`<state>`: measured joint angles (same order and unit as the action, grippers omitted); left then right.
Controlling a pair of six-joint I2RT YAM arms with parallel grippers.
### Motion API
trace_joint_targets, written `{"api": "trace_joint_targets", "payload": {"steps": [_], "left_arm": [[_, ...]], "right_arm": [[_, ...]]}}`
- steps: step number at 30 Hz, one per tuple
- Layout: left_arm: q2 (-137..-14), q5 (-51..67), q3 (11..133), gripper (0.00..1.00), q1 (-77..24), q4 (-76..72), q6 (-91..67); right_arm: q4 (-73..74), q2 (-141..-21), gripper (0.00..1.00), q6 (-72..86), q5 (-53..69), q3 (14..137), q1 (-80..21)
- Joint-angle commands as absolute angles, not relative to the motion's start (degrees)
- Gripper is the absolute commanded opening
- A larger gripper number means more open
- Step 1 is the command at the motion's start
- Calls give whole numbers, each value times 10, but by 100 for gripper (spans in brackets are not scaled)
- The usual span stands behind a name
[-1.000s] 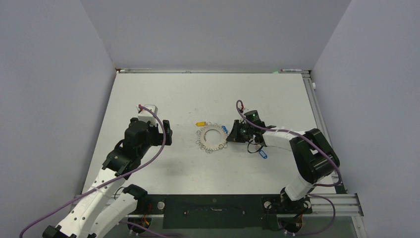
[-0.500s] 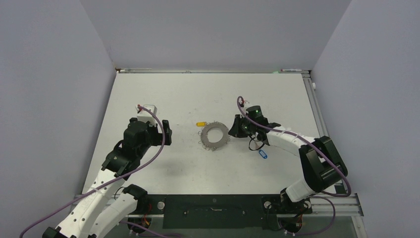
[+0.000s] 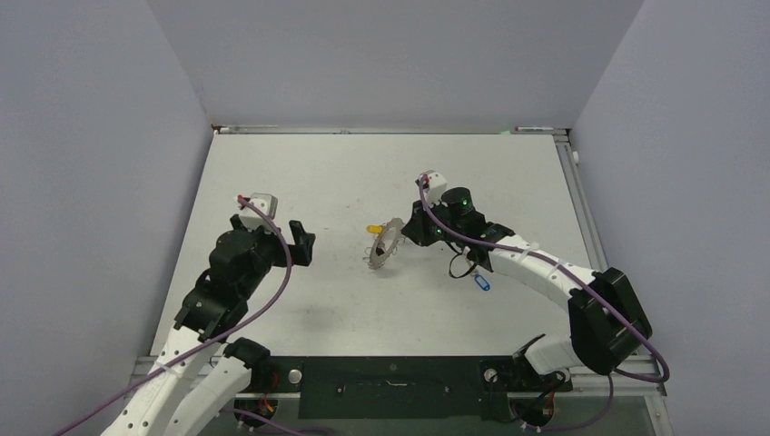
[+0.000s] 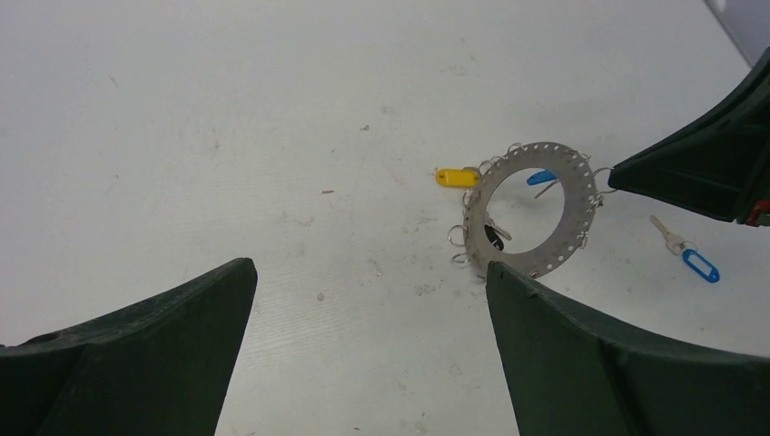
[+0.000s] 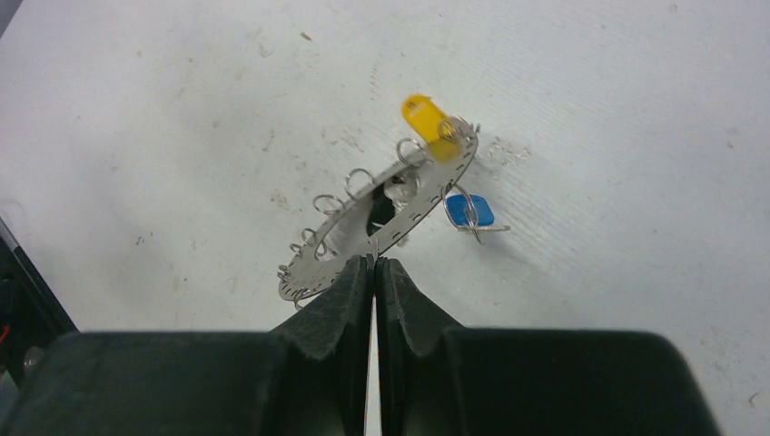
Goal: Put the keys on the keyring
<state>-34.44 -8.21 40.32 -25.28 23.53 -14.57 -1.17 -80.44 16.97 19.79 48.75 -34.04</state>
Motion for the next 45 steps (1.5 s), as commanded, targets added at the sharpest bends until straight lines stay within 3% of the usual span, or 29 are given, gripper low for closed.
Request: {"api": "trace_joint_targets", "payload": {"steps": [1, 12, 17, 23, 33, 45], "left_arm": [[-308, -30, 405, 96, -249, 166, -156], [-251, 53, 427, 96, -250, 103, -115], [-263, 156, 457, 99, -250, 93, -98], [-281, 310, 496, 79, -250, 59, -92], [-350, 460, 552, 66, -250, 18, -142], [-399, 506, 511, 52, -251, -157, -247]], "right_arm": [[-74, -758, 5, 132, 196, 529, -355], [-123, -681, 5, 97, 282, 550, -360], [-163, -640, 5, 95, 359, 549, -361], [-206, -605, 5, 111, 482, 560, -360], [-235, -607, 5, 151, 595, 588, -360], [-362, -609, 5, 250, 626, 567, -374]]}}
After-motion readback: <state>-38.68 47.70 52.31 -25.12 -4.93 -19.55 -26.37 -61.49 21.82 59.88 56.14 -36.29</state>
